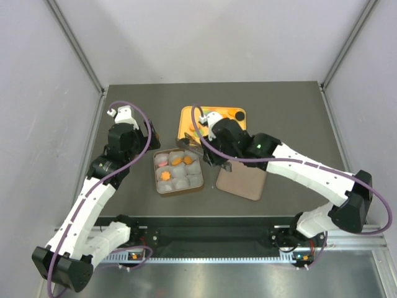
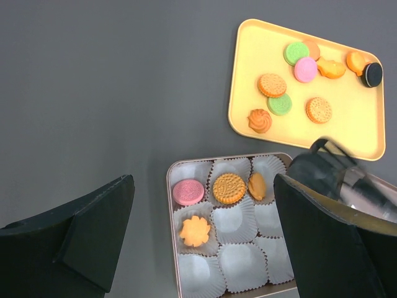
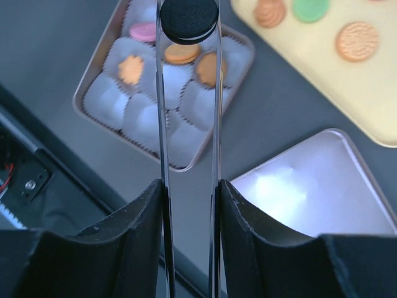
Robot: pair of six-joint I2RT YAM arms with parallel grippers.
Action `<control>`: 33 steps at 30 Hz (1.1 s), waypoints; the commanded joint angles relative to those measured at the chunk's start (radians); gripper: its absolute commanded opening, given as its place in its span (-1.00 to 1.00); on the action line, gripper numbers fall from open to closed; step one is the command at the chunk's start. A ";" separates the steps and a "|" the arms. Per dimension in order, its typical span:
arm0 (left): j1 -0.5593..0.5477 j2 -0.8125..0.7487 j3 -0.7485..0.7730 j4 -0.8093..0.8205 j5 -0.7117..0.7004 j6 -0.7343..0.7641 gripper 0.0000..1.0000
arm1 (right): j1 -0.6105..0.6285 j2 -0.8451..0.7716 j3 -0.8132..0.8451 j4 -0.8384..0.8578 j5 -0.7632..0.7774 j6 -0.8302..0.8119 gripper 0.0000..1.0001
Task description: Pack the cookies
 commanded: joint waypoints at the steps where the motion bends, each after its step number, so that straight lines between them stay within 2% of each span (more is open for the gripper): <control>1: 0.007 -0.006 -0.011 0.057 0.011 -0.003 0.98 | 0.072 0.005 0.001 0.016 0.026 0.042 -0.26; 12: 0.007 -0.010 -0.012 0.054 0.009 -0.001 0.98 | 0.146 0.133 0.012 0.022 0.023 0.064 -0.28; 33: 0.007 -0.009 -0.016 0.054 0.011 -0.005 0.98 | 0.169 0.163 -0.019 0.032 -0.003 0.075 -0.26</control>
